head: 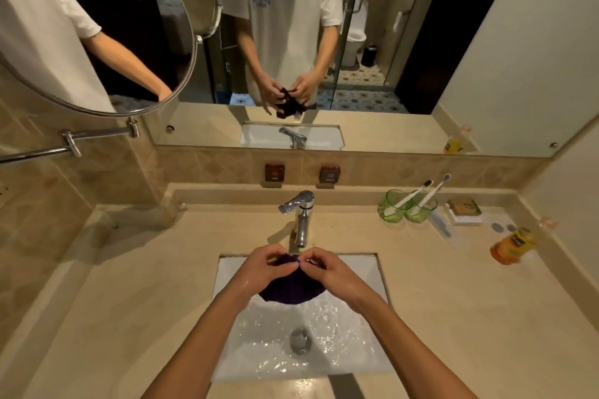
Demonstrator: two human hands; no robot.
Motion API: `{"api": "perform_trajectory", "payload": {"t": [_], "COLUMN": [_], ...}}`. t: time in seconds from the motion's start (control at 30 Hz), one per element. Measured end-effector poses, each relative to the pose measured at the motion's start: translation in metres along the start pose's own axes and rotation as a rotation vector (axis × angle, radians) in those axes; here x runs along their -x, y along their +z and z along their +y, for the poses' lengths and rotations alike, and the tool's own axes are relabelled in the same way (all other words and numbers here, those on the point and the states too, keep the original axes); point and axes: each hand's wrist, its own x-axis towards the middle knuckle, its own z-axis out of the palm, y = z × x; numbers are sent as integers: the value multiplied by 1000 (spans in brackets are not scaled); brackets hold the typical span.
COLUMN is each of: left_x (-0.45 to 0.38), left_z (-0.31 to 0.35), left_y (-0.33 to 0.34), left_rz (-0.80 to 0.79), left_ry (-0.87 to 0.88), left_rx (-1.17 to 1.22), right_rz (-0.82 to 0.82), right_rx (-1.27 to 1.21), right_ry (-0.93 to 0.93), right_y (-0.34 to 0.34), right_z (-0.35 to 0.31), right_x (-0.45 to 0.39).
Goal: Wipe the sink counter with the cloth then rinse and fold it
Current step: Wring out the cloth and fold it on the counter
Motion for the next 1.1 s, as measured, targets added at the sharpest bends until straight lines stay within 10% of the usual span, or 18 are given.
{"api": "perform_trajectory", "payload": {"t": [0.43,0.63,1.1], "left_x": [12,27,-2], "left_z": [27,56,103], "left_y": [1,-10,24], "left_rz": [81,-213,65], "left_ry": [242,211,229], "left_rx": [-93,-57,-199], "right_rz": [193,129,90], "right_rx": [393,366,317], "right_ry": [-148,-322,-506], "right_y": [-28,-30,-59], "right_z": [-28,-48,-92], "right_x": [17,19,13]}}
